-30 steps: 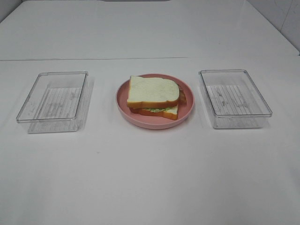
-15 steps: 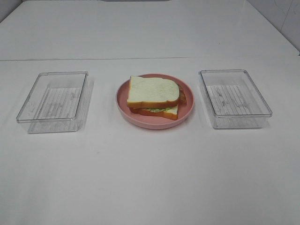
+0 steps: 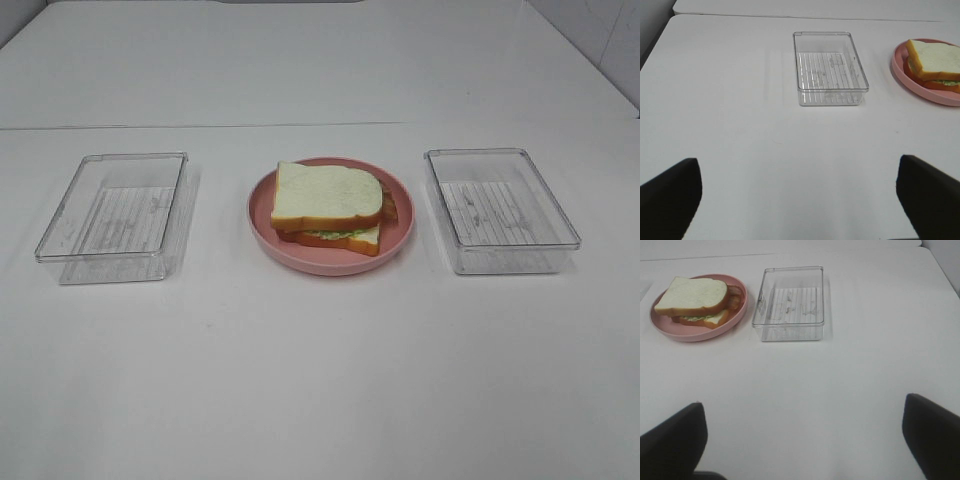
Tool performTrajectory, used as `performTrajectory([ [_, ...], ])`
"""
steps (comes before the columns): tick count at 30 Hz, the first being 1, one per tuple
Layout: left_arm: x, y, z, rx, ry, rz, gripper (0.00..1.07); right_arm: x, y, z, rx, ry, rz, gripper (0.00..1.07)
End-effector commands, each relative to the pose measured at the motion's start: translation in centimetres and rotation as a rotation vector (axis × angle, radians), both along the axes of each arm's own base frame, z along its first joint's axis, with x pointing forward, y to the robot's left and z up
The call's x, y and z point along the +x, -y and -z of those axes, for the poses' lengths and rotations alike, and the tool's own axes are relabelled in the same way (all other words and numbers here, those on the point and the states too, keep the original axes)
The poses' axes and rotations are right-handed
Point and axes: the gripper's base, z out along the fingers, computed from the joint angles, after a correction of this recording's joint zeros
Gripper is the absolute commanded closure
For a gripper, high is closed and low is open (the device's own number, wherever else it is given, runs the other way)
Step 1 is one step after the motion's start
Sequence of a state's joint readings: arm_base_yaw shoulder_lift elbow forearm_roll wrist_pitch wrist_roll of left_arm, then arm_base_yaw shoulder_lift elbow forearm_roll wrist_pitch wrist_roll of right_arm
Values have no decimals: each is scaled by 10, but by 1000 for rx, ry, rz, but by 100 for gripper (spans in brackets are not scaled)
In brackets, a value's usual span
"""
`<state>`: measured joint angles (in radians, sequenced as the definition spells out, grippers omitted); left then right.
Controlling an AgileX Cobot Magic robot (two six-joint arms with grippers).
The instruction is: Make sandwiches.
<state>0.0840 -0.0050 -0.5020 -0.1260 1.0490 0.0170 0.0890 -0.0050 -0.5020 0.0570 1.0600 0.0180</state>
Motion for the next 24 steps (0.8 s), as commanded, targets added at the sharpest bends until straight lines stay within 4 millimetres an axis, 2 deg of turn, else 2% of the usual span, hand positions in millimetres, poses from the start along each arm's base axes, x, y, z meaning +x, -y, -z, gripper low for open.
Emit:
performTrajectory([
  [1, -2, 1, 0, -4, 32, 5, 7, -2, 0, 0, -10, 31, -11, 11],
  [24, -2, 1, 0, -4, 31, 5, 7, -2, 2, 0, -66, 37, -16, 11],
])
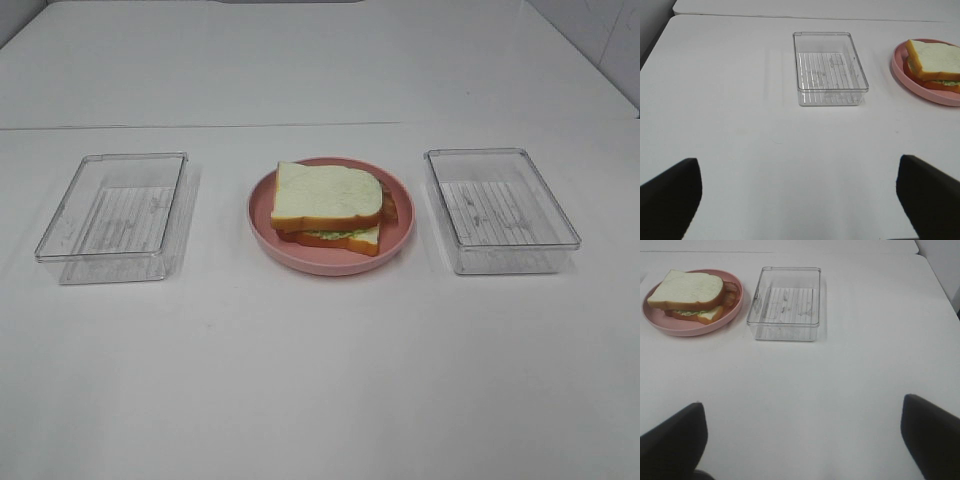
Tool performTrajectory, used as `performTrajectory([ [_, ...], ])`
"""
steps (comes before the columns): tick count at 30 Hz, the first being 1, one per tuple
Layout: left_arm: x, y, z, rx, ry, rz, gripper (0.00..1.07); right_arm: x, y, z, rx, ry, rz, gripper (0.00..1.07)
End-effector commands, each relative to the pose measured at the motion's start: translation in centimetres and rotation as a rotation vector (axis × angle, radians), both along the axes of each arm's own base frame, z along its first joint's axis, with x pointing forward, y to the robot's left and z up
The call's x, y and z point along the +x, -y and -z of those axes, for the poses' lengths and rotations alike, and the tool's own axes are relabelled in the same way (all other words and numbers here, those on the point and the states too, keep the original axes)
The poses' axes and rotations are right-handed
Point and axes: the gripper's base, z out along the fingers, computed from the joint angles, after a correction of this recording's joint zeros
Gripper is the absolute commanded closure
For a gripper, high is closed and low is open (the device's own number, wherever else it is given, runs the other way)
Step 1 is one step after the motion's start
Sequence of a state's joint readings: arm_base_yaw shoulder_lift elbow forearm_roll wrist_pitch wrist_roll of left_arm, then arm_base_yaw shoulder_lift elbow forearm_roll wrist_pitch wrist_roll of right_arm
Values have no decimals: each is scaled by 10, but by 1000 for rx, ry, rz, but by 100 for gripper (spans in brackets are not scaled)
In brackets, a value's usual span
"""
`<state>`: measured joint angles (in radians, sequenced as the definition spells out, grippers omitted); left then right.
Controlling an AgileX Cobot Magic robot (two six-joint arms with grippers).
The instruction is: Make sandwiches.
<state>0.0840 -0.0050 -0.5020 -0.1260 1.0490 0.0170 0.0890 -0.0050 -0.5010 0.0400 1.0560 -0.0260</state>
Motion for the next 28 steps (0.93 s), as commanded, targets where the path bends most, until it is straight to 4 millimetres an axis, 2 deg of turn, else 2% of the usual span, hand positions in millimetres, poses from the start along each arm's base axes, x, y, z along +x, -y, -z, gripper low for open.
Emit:
performTrajectory([
  [1, -2, 1, 0, -4, 31, 5, 7, -3, 1, 0, -15, 28, -3, 11],
  [28, -2, 1, 0, -4, 31, 5, 7, -3, 1, 0, -15, 28, -3, 11],
])
